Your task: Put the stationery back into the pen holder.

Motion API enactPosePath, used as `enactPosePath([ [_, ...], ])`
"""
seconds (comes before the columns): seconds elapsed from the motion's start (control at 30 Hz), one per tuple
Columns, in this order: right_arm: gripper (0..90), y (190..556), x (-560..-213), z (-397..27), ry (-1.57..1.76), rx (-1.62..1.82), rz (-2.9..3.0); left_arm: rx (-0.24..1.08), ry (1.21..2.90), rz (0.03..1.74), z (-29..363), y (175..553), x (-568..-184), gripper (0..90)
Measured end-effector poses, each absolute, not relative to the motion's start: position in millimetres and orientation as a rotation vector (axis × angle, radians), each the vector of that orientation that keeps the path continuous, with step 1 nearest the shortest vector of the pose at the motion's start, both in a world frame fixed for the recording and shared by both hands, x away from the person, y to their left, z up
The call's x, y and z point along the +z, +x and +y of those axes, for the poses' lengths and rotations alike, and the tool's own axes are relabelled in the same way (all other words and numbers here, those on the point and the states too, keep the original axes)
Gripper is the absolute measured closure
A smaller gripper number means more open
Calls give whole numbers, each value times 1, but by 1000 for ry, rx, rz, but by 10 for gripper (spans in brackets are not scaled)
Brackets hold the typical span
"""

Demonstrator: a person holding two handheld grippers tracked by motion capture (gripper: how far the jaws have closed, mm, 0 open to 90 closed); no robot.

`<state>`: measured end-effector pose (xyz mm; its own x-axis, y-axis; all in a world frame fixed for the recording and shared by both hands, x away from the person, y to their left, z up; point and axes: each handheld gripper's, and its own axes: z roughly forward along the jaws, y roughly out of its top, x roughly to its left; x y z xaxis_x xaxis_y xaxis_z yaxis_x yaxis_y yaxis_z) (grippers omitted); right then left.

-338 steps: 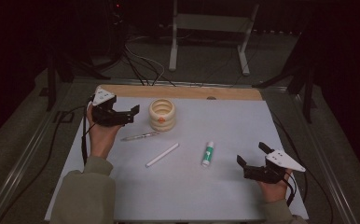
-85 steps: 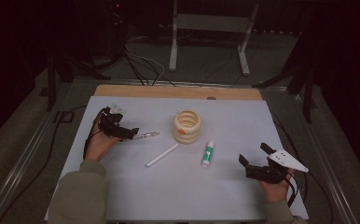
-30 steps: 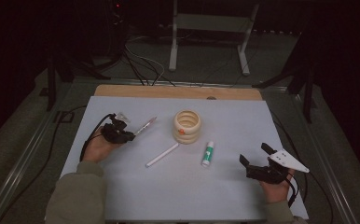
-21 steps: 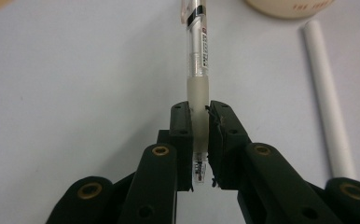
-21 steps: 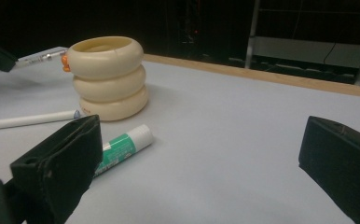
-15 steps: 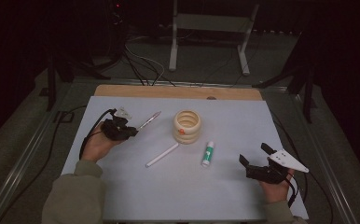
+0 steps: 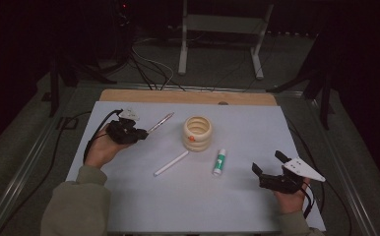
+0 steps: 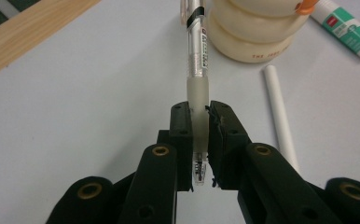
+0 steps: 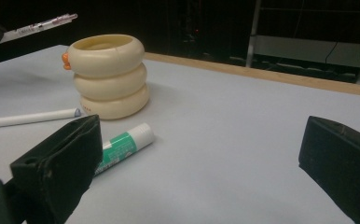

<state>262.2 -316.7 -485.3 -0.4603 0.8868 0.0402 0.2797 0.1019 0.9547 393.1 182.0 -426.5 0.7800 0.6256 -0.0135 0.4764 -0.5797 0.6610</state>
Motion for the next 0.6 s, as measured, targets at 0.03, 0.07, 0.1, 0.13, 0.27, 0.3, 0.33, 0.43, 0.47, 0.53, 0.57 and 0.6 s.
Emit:
enactPosePath([
  [0.03, 4, 262, -485, -317, 1139, 1372, 1814, 293, 2304, 811, 181, 393, -425, 814],
  [0.07, 4, 262, -485, -317, 1139, 1372, 1814, 295, 2306, 807, 180, 394, -423, 814],
  [0.1, 4, 262, -485, -317, 1139, 1372, 1813, 298, 2306, 802, 179, 394, -421, 813],
  [0.13, 3, 262, -485, -317, 1140, 1372, 1813, 300, 2303, 801, 178, 394, -419, 814],
  [0.27, 4, 262, -485, -317, 1139, 1372, 1813, 311, 2304, 789, 173, 395, -411, 813],
  [0.3, 4, 262, -485, -317, 1139, 1374, 1812, 313, 2306, 785, 172, 395, -409, 813],
  [0.33, 4, 262, -485, -317, 1138, 1374, 1812, 317, 2307, 782, 170, 395, -407, 813],
  [0.43, 4, 262, -485, -317, 1139, 1375, 1810, 319, 2311, 771, 166, 397, -402, 813],
  [0.47, 4, 262, -485, -317, 1139, 1375, 1810, 320, 2313, 768, 164, 397, -401, 813],
  [0.53, 4, 262, -485, -317, 1139, 1376, 1810, 316, 2310, 762, 160, 398, -398, 813],
  [0.57, 3, 262, -485, -317, 1137, 1375, 1810, 312, 2308, 756, 159, 398, -396, 813],
  [0.6, 4, 262, -485, -317, 1138, 1375, 1811, 309, 2306, 752, 157, 399, -395, 813],
])
